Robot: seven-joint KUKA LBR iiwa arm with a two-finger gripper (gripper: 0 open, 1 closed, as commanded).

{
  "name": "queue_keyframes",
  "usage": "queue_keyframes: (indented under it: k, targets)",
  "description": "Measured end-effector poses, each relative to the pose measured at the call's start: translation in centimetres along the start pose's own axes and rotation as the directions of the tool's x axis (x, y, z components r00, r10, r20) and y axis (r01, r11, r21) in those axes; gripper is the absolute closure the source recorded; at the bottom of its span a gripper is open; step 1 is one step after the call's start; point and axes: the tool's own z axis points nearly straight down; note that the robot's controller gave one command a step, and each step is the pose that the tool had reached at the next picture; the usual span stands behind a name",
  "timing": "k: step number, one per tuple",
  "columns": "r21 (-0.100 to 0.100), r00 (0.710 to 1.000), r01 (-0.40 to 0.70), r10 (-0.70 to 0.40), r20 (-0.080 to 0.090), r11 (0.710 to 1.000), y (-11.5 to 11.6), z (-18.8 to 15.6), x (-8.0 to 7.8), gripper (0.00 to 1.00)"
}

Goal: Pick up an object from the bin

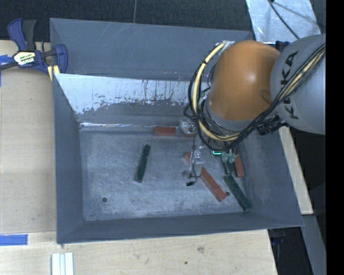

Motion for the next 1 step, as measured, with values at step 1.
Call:
queue_keyframes:
  k: [1]
  targets:
    - [-0.001,0.999,0.042,-0.042,0.003,0.999,9.01,5.20,-0.40,0.00]
